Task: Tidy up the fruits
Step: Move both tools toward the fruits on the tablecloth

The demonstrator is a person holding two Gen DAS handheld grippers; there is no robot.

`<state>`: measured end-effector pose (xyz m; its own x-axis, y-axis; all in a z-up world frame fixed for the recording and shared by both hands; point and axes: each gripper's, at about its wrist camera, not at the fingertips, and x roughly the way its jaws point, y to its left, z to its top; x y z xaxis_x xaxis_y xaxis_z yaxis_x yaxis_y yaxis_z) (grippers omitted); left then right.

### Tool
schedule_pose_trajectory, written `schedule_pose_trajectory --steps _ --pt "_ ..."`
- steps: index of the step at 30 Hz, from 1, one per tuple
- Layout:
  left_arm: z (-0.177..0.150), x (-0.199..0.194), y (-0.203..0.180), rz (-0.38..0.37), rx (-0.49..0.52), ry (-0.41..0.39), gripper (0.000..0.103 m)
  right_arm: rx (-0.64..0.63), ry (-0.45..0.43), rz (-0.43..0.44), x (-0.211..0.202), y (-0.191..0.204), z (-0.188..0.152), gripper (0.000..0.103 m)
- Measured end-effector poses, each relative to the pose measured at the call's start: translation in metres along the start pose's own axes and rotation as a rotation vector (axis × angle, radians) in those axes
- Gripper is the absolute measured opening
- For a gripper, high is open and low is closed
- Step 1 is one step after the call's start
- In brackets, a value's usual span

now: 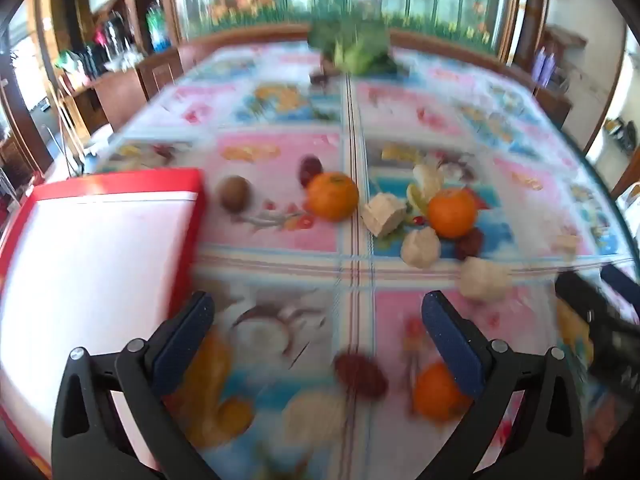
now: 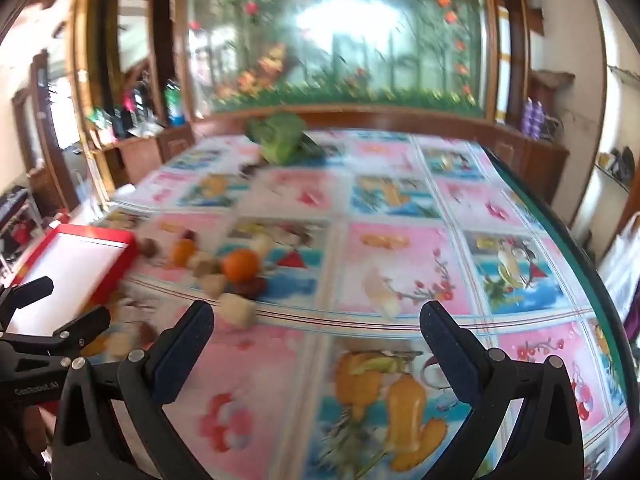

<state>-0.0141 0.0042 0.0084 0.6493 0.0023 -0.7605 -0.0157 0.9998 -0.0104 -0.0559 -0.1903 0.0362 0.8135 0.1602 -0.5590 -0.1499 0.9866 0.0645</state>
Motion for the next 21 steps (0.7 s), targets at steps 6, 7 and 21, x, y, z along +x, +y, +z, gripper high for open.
schedule_pose_trajectory --steps 6,7,21 --pt "-0.035 -0.068 0.024 0.115 0.068 -0.201 0.103 -0.020 -0.023 0.079 -0.022 0.029 0.006 0.102" --pt "-0.038 -0.073 0.027 0.128 0.074 -0.215 0.103 -0.020 -0.026 0.083 -0.023 0.030 0.008 0.102" --pt "-0.045 -0.093 0.061 0.113 -0.036 -0.264 0.103 -0.088 -0.046 0.063 -0.035 0.063 0.014 0.102"
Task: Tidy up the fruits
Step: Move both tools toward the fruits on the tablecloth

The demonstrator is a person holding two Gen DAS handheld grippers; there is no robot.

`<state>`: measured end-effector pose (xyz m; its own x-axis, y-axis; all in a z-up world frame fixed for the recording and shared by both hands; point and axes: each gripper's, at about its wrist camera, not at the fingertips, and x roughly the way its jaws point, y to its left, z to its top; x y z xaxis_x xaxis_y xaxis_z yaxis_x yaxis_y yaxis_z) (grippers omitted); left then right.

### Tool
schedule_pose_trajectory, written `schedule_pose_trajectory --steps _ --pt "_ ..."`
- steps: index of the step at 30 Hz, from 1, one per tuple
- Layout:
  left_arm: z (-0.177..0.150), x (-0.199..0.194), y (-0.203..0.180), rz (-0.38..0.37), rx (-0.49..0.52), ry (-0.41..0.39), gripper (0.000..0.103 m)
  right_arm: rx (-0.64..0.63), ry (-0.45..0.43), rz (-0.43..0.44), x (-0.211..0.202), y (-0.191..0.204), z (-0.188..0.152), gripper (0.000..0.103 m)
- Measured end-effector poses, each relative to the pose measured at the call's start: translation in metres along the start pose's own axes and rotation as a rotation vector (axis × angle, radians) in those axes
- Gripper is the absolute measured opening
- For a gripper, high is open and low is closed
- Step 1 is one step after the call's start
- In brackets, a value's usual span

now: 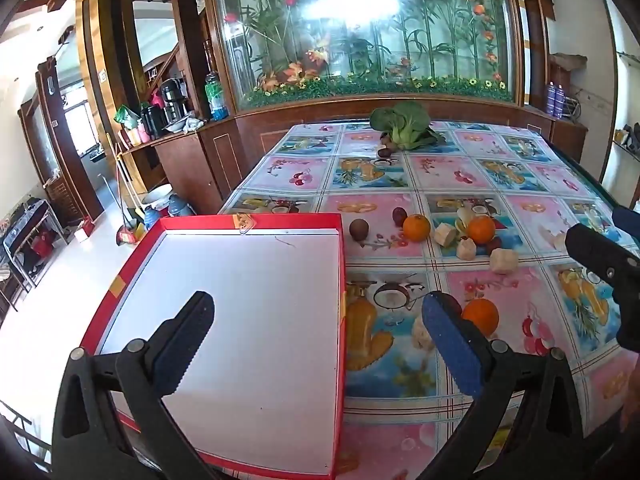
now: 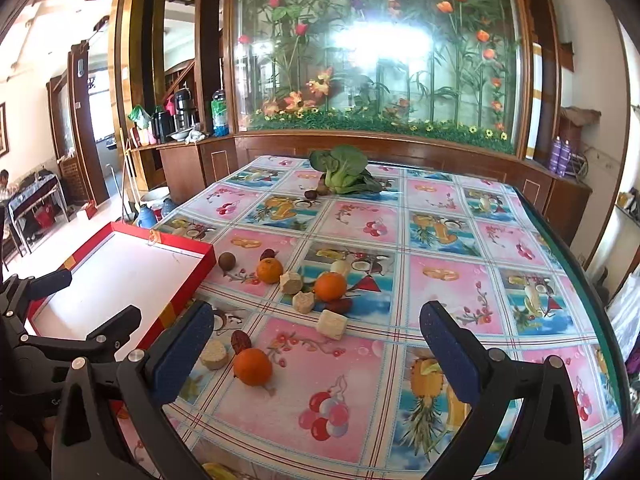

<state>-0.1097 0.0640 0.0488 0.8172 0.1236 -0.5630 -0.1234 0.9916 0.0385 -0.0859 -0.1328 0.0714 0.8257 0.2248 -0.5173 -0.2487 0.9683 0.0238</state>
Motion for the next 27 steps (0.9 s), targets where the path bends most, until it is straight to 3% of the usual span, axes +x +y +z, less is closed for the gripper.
schedule_pose_trajectory --steps 16,21,27 --pt "0.005 -0.005 -0.001 0.034 0.049 0.037 0.103 0.008 -0.015 0.006 -0.002 -0.006 0.000 0.102" --pt "0.005 -0.003 -0.003 0.034 0.064 0.044 0.103 0.027 -0.011 -0.031 0.001 -0.031 -0.007 0.102" --pt "-0.003 -0.002 -0.016 -0.034 0.134 0.054 0.103 0.061 0.012 -0.077 0.005 -0.070 -0.021 0.102"
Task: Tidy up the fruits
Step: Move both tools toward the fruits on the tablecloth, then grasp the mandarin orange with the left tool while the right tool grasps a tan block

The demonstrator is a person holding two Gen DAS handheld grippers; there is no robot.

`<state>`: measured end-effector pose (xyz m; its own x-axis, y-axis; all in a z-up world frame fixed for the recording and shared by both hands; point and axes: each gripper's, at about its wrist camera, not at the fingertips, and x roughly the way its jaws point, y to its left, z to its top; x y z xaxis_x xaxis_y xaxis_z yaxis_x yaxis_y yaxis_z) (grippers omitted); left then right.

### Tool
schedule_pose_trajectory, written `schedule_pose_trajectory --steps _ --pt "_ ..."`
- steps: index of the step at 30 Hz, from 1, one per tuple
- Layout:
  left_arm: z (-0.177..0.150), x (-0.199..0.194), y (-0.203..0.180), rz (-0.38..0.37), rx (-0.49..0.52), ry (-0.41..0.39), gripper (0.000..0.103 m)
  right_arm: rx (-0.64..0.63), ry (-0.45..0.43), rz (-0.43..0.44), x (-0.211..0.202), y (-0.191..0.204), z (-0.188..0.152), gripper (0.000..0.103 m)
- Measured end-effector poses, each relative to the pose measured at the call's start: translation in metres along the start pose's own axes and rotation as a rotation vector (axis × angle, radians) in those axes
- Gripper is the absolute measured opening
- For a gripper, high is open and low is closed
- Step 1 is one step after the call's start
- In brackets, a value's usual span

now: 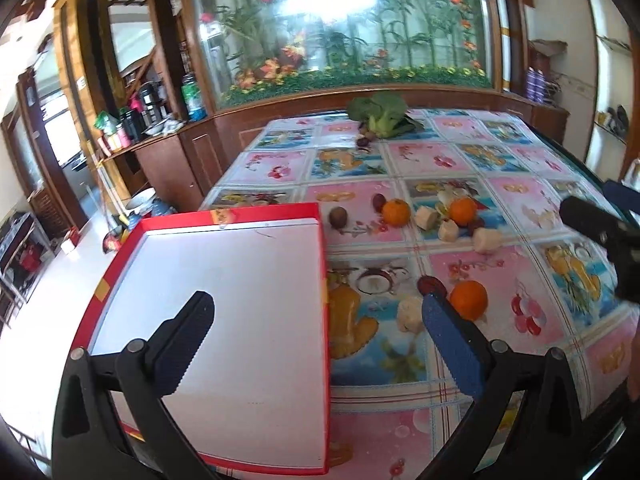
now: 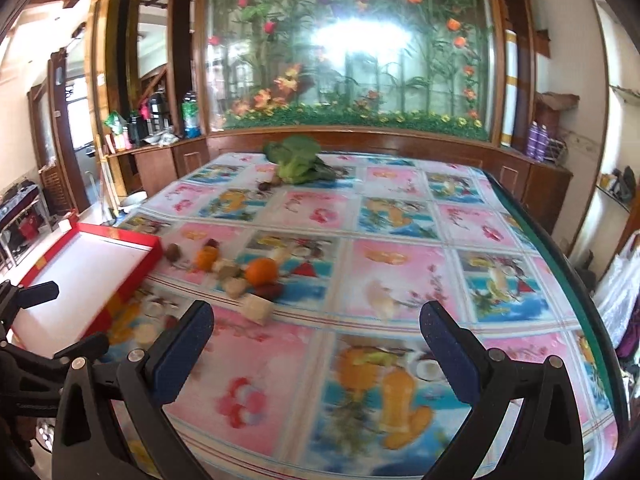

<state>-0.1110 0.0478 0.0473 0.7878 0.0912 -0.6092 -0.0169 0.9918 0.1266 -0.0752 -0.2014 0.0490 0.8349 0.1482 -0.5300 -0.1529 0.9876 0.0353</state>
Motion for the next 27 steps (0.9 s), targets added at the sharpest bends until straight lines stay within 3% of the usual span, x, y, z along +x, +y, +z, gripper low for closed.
schedule_pose_trajectory --steps 5,11,13,15,16,20,21,27 --pt "-0.002 0.010 -0.026 -0.099 0.054 0.051 0.103 0.081 0.017 -0.021 0.006 -0.030 -0.003 0.102" --pt "0.007 0.032 -0.066 -0.220 0.068 0.150 0.103 0.117 0.044 0.028 0.015 -0.037 -0.004 0.102" --pt "0.008 0.043 -0.074 -0.252 0.052 0.186 0.097 0.118 0.064 0.065 0.022 -0.033 -0.001 0.101" --pt "0.007 0.053 -0.079 -0.257 0.044 0.222 0.087 0.123 0.092 0.111 0.032 -0.025 0.002 0.096" --pt "0.006 0.055 -0.082 -0.228 0.049 0.211 0.086 0.123 0.112 0.129 0.038 -0.021 0.004 0.092" --pt "0.010 0.062 -0.081 -0.208 0.047 0.201 0.076 0.117 0.215 0.200 0.068 0.001 0.006 0.069" --pt "0.011 0.063 -0.079 -0.216 0.041 0.198 0.072 0.116 0.238 0.212 0.074 0.005 0.006 0.067" --pt "0.011 0.061 -0.074 -0.247 0.074 0.173 0.059 0.110 0.368 0.233 0.106 0.027 0.002 0.043"
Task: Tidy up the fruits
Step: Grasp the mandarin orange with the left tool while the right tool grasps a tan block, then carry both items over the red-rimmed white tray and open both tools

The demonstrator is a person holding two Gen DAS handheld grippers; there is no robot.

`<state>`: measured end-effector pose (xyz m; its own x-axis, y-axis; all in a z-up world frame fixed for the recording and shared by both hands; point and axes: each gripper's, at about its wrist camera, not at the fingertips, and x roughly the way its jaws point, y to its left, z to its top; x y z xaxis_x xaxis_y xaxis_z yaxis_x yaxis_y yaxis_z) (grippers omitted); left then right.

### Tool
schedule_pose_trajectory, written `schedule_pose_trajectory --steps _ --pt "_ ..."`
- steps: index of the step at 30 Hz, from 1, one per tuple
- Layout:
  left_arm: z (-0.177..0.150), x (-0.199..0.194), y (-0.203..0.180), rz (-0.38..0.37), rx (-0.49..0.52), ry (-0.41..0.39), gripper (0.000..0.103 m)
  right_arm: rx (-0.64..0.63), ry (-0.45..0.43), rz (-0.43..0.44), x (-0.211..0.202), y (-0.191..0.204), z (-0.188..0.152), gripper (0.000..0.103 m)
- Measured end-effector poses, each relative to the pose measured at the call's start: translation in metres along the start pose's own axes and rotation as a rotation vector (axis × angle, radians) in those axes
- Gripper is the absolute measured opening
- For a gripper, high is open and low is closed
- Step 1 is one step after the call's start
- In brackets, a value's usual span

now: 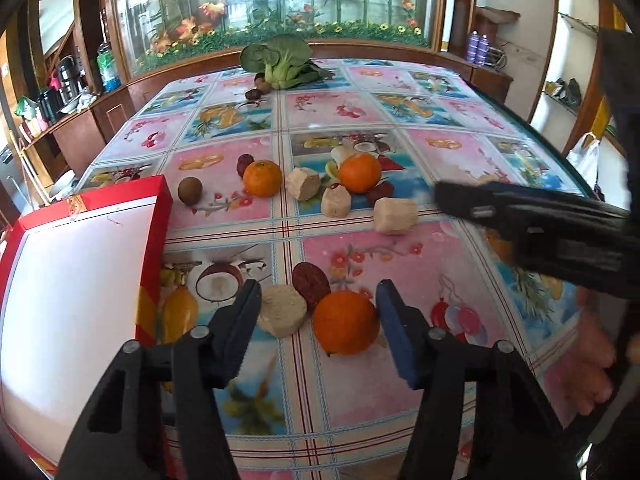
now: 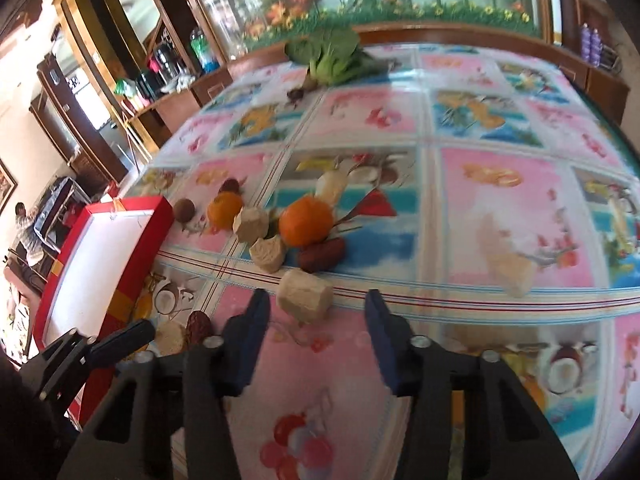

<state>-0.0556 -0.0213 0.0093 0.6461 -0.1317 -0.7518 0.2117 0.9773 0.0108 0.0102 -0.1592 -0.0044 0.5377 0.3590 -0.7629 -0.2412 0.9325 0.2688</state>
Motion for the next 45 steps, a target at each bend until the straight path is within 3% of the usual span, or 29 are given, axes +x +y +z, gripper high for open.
schedule_pose_trajectory --steps 3,17,25,27,29,30,35,38,40,45 --pt "-0.004 -0.003 0.003 -0.027 0.019 -0.014 0.058 -0.013 0.005 0.008 0.005 0.005 0.001 0.029" --pt "-0.011 -0.006 -0.003 -0.037 0.074 -0.018 0.058 -0.009 -0.015 0.079 0.001 0.004 -0.002 0.029" --pt "-0.014 -0.002 -0.014 0.017 0.145 -0.011 0.063 -0.013 -0.047 0.109 -0.003 0.004 0.000 0.029" --pt "-0.014 0.000 -0.015 0.044 0.162 -0.002 0.060 -0.022 -0.072 0.122 -0.007 0.006 0.000 0.029" --pt "-0.013 -0.003 -0.010 0.039 0.137 -0.016 0.047 -0.033 -0.091 0.138 -0.009 0.009 0.001 0.029" --pt "-0.011 -0.005 -0.006 0.006 0.110 -0.010 0.032 -0.036 -0.098 0.141 -0.010 0.009 0.001 0.029" --pt "-0.012 -0.011 0.014 -0.046 0.012 0.007 0.033 -0.050 -0.144 0.145 -0.014 0.013 0.001 0.029" --pt "-0.013 -0.034 0.025 -0.056 -0.016 -0.045 0.033 -0.072 -0.137 0.158 -0.013 0.021 -0.003 0.029" --pt "-0.014 -0.055 0.035 -0.028 -0.025 -0.096 0.033 -0.083 -0.122 0.174 -0.011 0.032 -0.007 0.029" --pt "-0.024 -0.092 0.081 0.083 -0.079 -0.156 0.033 -0.127 -0.105 0.326 -0.013 0.093 -0.019 0.029"
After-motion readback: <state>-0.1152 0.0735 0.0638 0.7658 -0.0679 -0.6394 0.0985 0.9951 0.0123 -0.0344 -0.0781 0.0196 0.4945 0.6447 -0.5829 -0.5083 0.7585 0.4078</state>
